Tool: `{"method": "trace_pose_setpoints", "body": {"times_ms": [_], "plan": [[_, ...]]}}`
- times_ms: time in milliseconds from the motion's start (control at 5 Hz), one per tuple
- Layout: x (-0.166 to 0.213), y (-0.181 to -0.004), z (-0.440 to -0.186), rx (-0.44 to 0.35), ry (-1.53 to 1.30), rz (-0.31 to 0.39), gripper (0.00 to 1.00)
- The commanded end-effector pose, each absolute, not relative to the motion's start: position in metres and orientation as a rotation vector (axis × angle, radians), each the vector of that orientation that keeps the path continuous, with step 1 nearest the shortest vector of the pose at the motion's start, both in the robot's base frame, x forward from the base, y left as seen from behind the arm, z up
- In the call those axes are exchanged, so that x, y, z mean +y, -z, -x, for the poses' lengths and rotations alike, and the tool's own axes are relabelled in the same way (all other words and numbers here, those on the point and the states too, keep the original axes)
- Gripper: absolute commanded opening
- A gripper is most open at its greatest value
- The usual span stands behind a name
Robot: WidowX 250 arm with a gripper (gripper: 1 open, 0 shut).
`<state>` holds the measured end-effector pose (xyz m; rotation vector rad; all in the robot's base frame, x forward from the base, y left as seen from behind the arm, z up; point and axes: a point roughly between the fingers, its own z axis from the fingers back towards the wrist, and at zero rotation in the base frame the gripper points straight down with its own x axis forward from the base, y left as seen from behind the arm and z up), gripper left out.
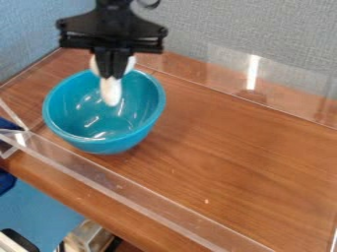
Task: Put the mushroom in the blue bowl
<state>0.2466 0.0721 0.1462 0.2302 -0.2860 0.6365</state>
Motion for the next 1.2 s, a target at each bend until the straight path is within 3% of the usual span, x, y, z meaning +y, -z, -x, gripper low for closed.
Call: {"method": "trace_pose_setpoints", "body": {"times_ms": [0, 400, 1000], "plan": [[0.079, -0.135, -0.247, -0.287, -0.648, -0.251, 0.00], [0.080, -0.112, -0.248, -0.257, -0.660, -0.267, 0.00], [0.078, -0.111, -0.252, -0.255, -0.682, -0.237, 0.00]]}}
